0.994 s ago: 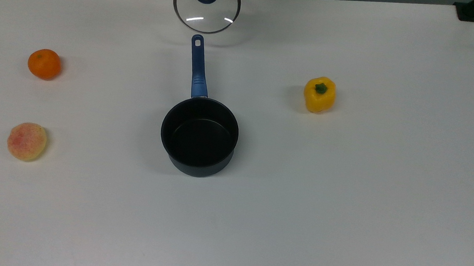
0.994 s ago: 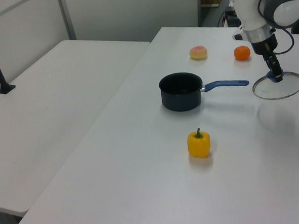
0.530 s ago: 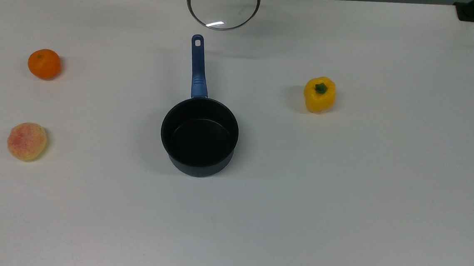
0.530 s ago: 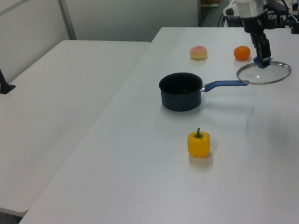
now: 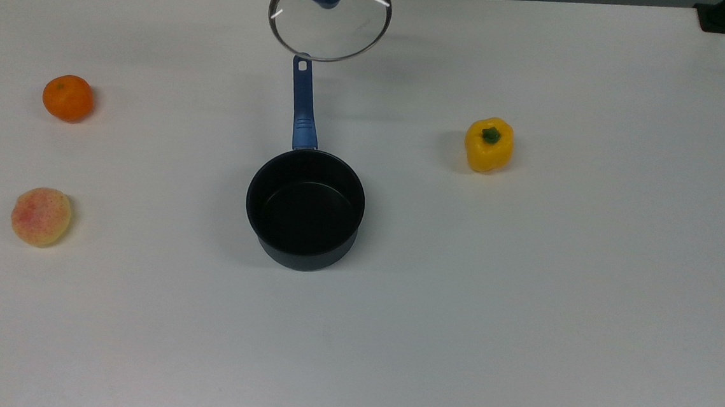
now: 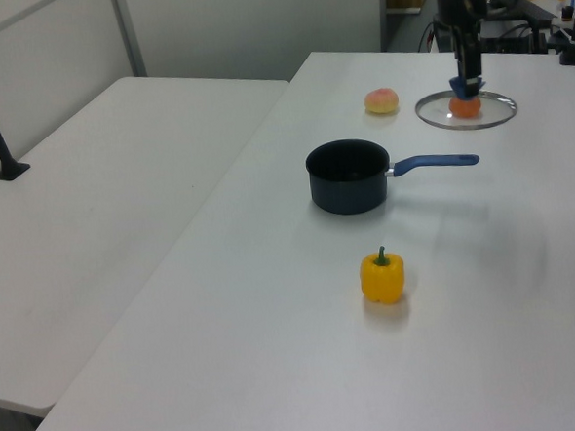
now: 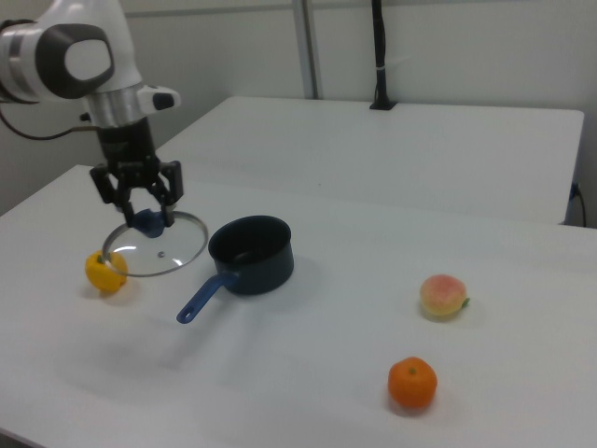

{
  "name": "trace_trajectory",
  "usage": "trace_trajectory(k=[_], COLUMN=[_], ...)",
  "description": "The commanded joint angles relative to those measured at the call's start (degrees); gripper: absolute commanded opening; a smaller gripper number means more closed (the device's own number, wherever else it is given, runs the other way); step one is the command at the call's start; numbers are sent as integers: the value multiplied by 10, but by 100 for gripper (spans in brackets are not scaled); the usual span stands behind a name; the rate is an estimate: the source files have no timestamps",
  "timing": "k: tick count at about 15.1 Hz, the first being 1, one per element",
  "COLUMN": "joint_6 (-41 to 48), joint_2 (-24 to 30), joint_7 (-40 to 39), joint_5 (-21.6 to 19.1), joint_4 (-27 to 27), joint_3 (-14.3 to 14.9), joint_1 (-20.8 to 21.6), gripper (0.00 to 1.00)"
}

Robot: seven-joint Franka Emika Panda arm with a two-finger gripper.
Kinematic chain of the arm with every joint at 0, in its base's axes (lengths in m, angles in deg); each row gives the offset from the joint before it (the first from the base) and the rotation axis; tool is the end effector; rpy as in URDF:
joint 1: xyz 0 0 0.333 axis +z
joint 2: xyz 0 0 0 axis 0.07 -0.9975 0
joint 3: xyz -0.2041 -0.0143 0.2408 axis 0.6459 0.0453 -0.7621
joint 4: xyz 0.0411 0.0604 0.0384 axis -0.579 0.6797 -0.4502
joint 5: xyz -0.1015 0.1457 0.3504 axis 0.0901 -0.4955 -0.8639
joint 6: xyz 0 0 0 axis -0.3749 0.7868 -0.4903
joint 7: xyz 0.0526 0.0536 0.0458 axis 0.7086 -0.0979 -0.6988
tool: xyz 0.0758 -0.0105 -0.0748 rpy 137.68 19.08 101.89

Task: Close lid
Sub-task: 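Carry the lid over the saucepan and lower it onto the rim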

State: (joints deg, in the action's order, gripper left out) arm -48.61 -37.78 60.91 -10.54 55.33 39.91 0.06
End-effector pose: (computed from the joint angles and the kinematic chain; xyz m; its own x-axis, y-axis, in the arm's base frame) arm 0.5320 0.0725 0.5597 0.9250 0.3630 -0.1126 0.3682 -0.9293 0.0286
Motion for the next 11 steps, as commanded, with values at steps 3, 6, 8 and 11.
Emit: trace_trajectory(k=[3, 6, 8, 11], joint_6=[-75, -79, -82, -104], joint_2=[-91, -167, -214, -267], joint_7=[41, 62, 69, 71], joint_5=[0, 21, 33, 35], joint_4=[-91, -167, -210, -249], joint_3=[24, 25, 25, 26], joint_1=[2, -2, -4, -1], gripper=[21, 21, 21, 21])
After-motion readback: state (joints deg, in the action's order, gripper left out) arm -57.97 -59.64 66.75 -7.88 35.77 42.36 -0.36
